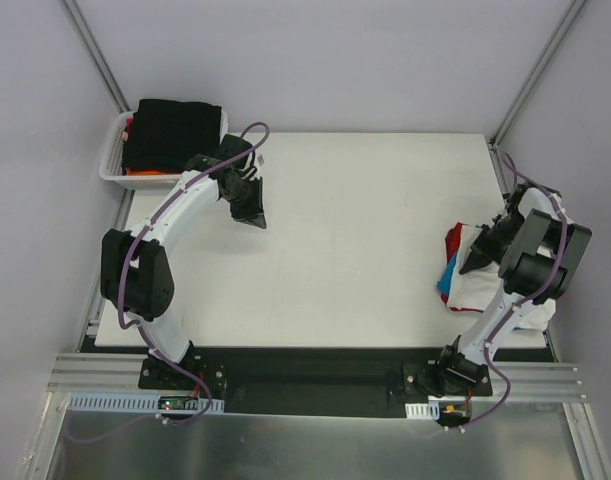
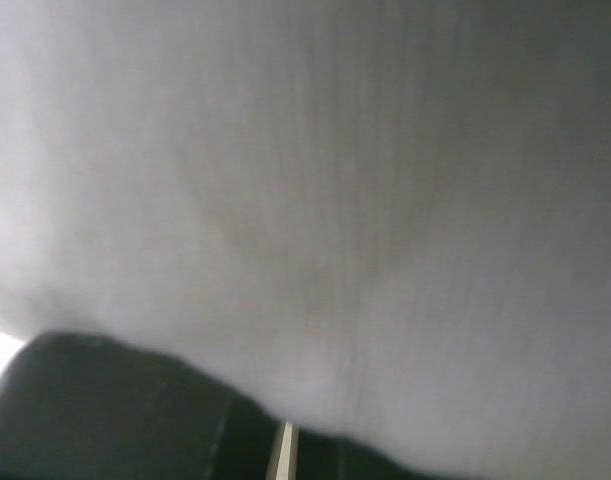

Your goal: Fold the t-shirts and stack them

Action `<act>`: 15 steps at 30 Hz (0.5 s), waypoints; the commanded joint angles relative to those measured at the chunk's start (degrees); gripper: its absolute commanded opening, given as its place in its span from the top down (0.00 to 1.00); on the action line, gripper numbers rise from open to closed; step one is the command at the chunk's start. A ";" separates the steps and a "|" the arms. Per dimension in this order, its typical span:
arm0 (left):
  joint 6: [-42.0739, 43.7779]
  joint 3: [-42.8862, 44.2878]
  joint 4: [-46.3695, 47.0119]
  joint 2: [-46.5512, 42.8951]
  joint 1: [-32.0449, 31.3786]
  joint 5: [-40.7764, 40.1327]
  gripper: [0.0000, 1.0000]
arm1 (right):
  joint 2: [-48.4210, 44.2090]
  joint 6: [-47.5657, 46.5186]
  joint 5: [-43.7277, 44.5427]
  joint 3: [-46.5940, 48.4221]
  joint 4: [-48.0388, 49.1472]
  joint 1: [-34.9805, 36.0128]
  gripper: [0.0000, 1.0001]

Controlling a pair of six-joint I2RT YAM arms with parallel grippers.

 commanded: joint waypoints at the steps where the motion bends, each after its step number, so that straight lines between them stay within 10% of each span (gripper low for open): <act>1: 0.65 0.04 -1.17 -0.50 -0.07 1.37 1.00 | -4.73 0.03 4.48 -2.06 -3.63 -3.63 0.99; 15: 0.74 2.77 -1.17 1.87 -0.07 2.60 1.00 | -11.85 2.49 3.87 -9.53 -1.79 -6.44 0.99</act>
